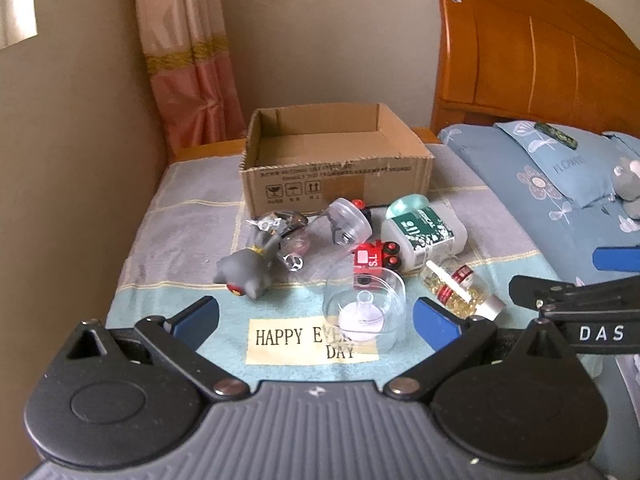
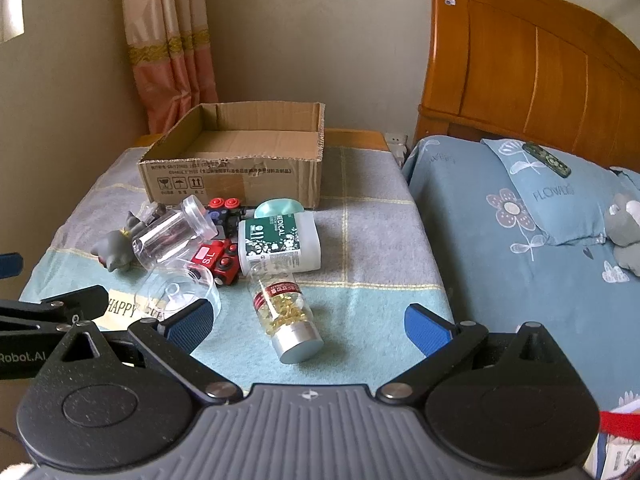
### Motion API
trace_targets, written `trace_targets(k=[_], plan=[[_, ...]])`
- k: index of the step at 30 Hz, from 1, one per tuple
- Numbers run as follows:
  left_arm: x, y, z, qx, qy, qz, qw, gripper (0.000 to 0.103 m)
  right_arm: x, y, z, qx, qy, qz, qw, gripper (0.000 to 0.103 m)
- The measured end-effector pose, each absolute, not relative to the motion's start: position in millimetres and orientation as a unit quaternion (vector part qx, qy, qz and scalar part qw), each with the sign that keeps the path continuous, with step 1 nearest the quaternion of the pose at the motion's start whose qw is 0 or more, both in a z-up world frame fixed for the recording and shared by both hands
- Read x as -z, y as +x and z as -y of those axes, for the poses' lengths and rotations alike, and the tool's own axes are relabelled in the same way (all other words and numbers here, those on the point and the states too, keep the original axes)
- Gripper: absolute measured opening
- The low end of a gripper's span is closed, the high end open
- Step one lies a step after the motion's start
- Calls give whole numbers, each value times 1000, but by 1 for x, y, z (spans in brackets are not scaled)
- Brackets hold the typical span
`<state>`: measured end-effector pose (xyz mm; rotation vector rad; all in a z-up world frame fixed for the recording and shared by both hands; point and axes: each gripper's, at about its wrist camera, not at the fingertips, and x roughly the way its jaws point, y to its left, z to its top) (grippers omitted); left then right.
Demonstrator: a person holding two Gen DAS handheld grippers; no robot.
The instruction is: Organize rigid objects
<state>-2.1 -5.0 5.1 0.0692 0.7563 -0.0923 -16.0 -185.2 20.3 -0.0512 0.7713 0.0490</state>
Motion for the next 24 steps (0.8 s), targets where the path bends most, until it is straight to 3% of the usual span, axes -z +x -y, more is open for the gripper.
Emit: trace_targets(k=[14,24], plan=[[16,16,5,117,58,-362,923,102,9,-2,201,-87,-72,-353,929,103],[58,47,11,185,40,-398,898,102,59,24,205,-145,-50,-399,904,103]])
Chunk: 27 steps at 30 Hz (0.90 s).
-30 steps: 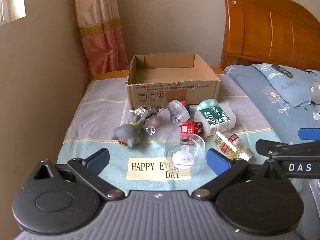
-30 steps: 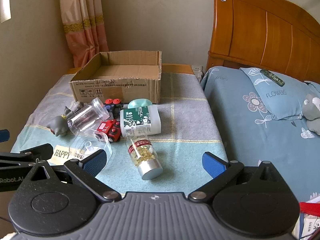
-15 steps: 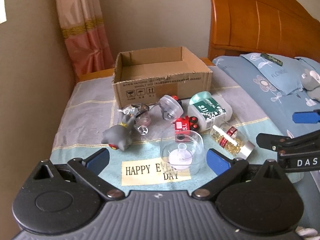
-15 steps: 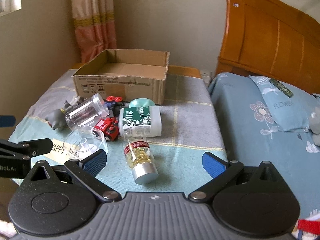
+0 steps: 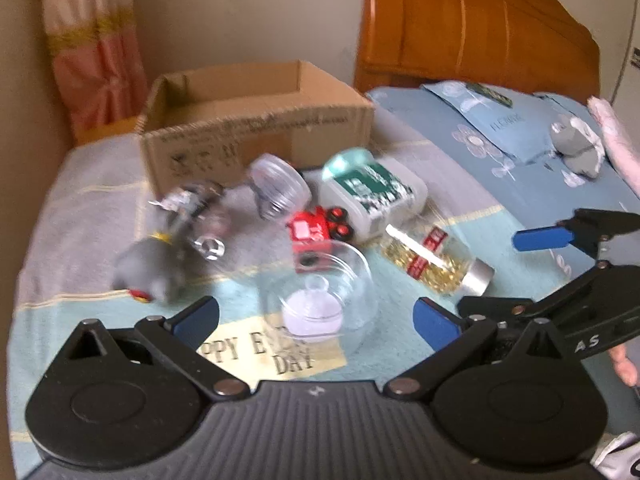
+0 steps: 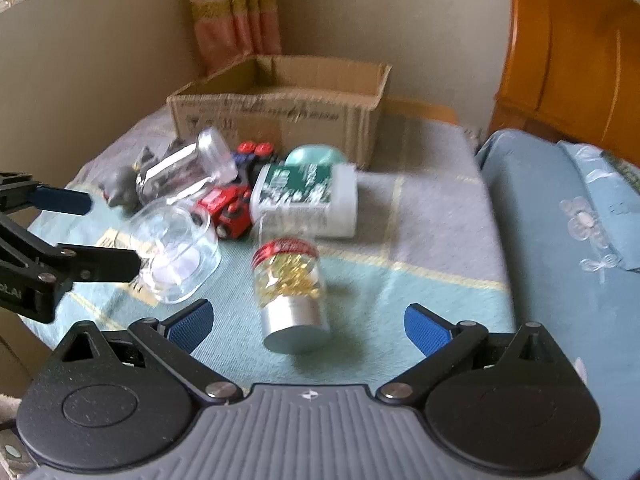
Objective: Organize rigid objects
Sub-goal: 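Close the left tool on the clear round cup while the right tool reaches the capsule bottle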
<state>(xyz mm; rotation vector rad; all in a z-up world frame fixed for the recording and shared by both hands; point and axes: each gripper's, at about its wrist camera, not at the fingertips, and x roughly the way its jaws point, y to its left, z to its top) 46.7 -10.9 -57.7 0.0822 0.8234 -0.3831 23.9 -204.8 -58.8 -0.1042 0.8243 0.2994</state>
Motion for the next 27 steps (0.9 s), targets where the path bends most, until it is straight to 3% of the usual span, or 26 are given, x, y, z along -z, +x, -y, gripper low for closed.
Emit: trace_targets(k=[12,27], plan=[[91,69,10,160,51,-441,882,102,79,40,218,-104,-60,-431,894,103],[88,67,4,183,90,-423,883,102,86,48,259,-64,-25,-440,895,103]])
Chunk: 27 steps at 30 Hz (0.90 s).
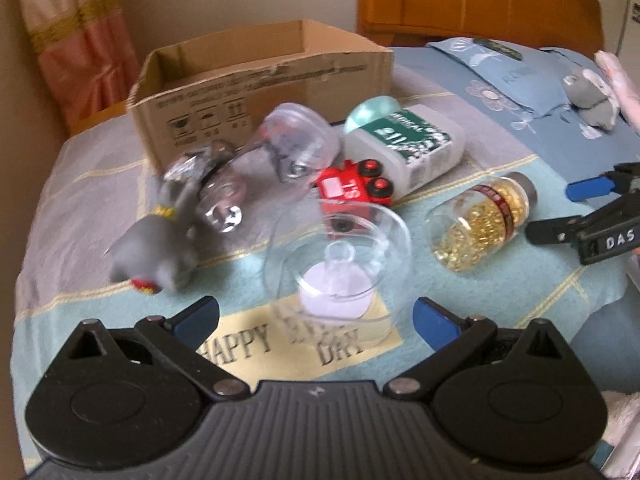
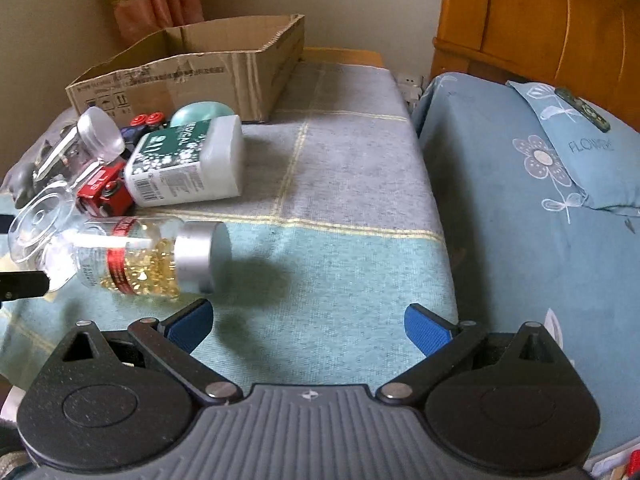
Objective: Organize rigid objects
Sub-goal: 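Close the left tool on the clear round cup while the right tool reaches the capsule bottle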
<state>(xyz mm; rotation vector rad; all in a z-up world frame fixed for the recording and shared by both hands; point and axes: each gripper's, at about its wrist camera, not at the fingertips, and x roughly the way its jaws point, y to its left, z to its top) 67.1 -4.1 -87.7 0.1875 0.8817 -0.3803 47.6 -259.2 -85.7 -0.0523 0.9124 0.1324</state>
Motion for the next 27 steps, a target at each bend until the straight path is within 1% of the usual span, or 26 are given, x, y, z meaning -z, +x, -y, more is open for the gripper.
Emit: trace_targets(k=[4,8,13,24,26,27], plan=[[90,73,7,220,76,-420,877,102,87,46,249,-81,-35,-441,893,103],[99,82,8,240,68,-437,864,102,88,47,243,-84,-46,-441,892,103],[101,79,14,234,105,-426,868,103,89,46,243,-88,-50,-439,893,103],[100,83,10,229,100,-423,871,102,89,42,230,-120,-65,-432,891,103],[99,82,8,228,102,-421,872,98,89,40,225,-131,-71,-431,890,103],[98,81,8,229,102,-418,873,91,89,39,223,-136,-73,-430,890,103]])
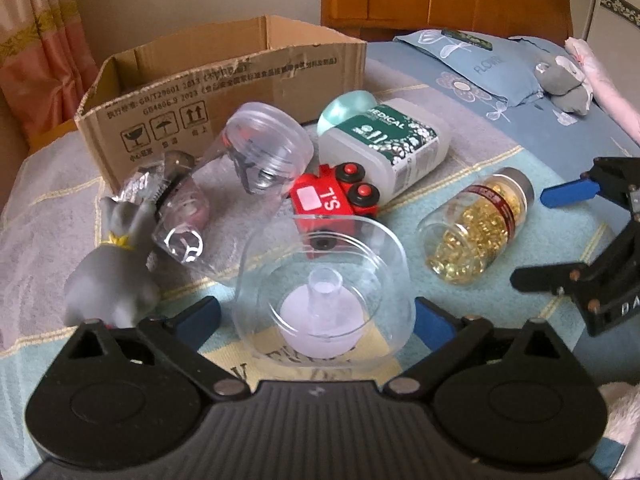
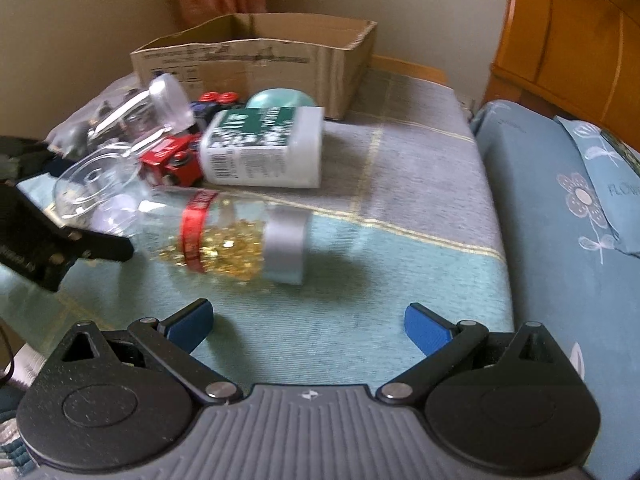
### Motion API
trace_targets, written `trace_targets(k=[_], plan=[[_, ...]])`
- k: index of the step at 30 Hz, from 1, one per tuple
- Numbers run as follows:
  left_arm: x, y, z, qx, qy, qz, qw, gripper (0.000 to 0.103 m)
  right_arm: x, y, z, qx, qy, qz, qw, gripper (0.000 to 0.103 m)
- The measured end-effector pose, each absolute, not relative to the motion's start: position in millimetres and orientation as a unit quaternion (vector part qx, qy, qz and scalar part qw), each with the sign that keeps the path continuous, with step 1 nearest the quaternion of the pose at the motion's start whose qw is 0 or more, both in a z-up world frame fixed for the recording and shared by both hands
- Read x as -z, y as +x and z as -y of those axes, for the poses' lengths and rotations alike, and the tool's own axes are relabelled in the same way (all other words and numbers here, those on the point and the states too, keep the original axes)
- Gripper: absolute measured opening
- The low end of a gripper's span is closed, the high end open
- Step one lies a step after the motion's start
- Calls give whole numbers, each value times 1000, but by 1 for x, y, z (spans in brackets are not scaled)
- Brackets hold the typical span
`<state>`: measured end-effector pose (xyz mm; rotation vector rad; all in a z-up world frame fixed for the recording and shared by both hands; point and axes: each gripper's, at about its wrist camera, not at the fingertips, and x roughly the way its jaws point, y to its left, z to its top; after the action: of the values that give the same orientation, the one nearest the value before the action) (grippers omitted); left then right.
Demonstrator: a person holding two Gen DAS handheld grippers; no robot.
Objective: Organize rigid objects
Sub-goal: 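Close the left tool on the clear round cup while the right tool reaches the capsule bottle, then grasp the gold capsule bottle with the right tool while the left tool lifts the cup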
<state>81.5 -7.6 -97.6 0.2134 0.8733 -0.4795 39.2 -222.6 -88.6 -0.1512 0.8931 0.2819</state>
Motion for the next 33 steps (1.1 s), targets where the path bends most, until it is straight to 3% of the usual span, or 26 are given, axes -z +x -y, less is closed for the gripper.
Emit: trace_targets(k=[3,22,33], plan=[[94,79,8,243,102,-412,872,74,88,37,215,-149,-79,-428,888,103],[91,49,-32,199,93,-423,879,74,76,64,176,-182,-44,-431,883,103],[88,54,-29,191,97,-417,884,75,73,71,157,-162,-78,-440,880,103]])
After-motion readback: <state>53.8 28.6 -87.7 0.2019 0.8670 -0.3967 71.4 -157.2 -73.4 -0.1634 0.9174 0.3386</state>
